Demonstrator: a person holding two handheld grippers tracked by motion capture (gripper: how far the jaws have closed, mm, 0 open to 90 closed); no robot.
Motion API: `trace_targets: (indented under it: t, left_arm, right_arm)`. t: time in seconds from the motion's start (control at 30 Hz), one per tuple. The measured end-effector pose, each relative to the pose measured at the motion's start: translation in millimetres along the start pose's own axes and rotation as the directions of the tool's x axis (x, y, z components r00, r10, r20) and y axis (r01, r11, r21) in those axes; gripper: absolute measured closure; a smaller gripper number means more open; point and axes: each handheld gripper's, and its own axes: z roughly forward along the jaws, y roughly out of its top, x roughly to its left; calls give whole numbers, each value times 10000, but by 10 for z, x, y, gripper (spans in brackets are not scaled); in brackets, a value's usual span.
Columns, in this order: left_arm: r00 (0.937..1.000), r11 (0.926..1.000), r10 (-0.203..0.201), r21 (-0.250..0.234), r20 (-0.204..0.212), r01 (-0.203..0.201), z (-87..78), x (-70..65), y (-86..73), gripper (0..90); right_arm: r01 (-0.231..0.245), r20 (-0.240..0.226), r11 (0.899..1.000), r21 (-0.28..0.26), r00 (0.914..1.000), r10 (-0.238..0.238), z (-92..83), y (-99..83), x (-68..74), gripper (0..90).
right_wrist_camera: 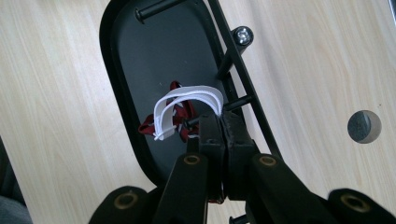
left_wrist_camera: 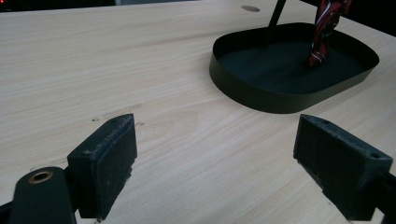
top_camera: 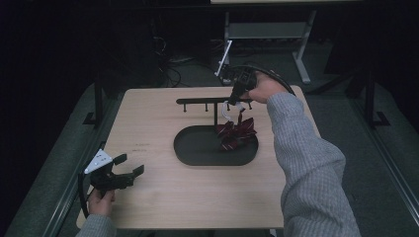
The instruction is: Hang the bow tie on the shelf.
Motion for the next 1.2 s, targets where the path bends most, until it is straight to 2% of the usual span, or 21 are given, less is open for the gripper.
trace_targets:
  t: [0.1, 0.63, 1.2]
  left_arm:
    - [10000, 10000, -7, 15, -10, 7, -1, 1, -1, 129]
    - [10000, 10000, -22, -4, 8, 22, -6, 2, 0, 129]
    - [10000, 10000, -14, -27, 23, 14, -3, -4, -1, 129]
  right_arm:
    - [-74, 8, 9999, -104, 10000, 74, -4, -15, -7, 875]
    - [-139, 32, 9998, 133, 9999, 139, 43, -27, -6, 831]
    - [-83, -264, 9999, 104, 9996, 86, 28, -103, 7, 792]
